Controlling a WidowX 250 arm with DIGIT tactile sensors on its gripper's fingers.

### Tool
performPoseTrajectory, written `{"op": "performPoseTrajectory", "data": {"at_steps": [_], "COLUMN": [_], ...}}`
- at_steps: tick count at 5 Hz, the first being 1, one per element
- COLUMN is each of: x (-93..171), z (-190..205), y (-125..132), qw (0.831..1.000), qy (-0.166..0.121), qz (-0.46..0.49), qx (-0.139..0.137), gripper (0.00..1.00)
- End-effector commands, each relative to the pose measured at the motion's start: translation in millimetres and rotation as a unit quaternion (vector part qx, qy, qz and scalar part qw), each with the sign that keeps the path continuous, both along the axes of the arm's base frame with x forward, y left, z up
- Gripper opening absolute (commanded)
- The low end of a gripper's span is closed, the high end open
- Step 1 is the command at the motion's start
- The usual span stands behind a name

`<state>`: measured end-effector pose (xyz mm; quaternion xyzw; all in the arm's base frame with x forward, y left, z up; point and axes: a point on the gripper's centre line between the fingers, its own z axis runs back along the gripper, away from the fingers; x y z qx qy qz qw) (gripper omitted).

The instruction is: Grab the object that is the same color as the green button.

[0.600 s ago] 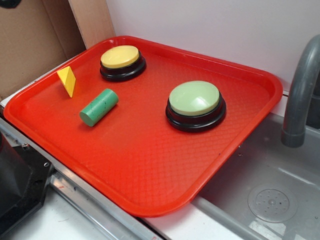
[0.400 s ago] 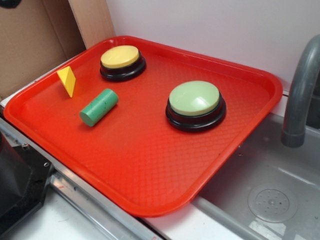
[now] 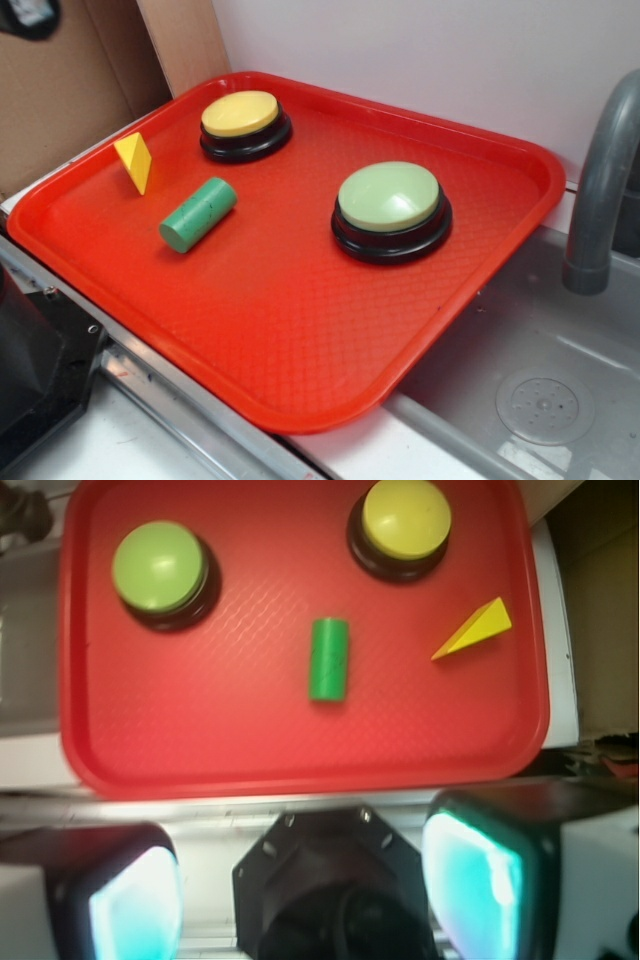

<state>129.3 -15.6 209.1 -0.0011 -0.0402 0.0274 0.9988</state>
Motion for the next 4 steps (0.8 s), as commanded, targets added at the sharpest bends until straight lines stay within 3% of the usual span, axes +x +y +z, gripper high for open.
{"op": "performPoseTrajectory", "data": {"at_steps": [1, 2, 3, 4], "x": [34.2, 43.7, 58.9, 67.8], "z": [-47.7, -73.3, -107.6, -131.9], "y": [23.3, 39.7, 45.8, 46.9], "qw": [0.999, 0.999, 0.998, 0.996], "qy": [-0.034, -0.036, -0.037, -0.017], "qz": [0.002, 0.033, 0.057, 0.072], "qx": [-0.008, 0.016, 0.019, 0.043], "gripper": [1.0, 1.0, 1.0, 1.0]}}
